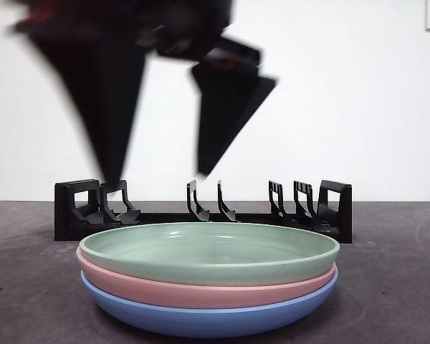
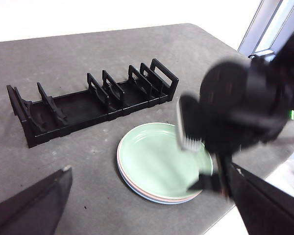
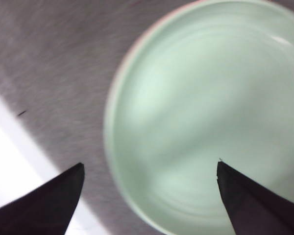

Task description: Place the plate

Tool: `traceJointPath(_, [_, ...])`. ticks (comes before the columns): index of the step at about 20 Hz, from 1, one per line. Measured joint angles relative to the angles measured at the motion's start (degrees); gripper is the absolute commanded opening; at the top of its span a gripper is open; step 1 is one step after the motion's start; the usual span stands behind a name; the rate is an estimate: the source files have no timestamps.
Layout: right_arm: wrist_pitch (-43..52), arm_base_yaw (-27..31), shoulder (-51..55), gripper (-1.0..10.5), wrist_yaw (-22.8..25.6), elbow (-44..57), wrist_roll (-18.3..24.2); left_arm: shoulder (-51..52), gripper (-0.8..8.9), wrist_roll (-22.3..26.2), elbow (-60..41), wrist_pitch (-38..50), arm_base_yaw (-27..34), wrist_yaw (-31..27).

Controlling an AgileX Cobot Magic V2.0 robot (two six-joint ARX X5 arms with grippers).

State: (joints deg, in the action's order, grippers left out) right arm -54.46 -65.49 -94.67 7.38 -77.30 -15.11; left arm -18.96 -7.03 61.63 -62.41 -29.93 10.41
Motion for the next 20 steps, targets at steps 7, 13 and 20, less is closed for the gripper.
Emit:
traceJointPath(7, [-2.82, 35.47, 29.75, 4.3, -7.04, 13.27, 5.99, -0.09, 4.96, 0.02, 0.00, 0.07, 0.00, 0.02])
traceJointPath(13, [-1.55, 39.71, 45.94, 4.3, -12.46, 23.93, 6.14, -0.11, 4.96, 0.02, 0.00, 0.07, 0.00, 0.02])
traceJointPath(20, [-2.36, 39.67, 65.35, 4.3, -16.41, 29.83, 3.65, -0.11, 4.96, 0.00, -2.51, 0.04, 0.00, 0.00])
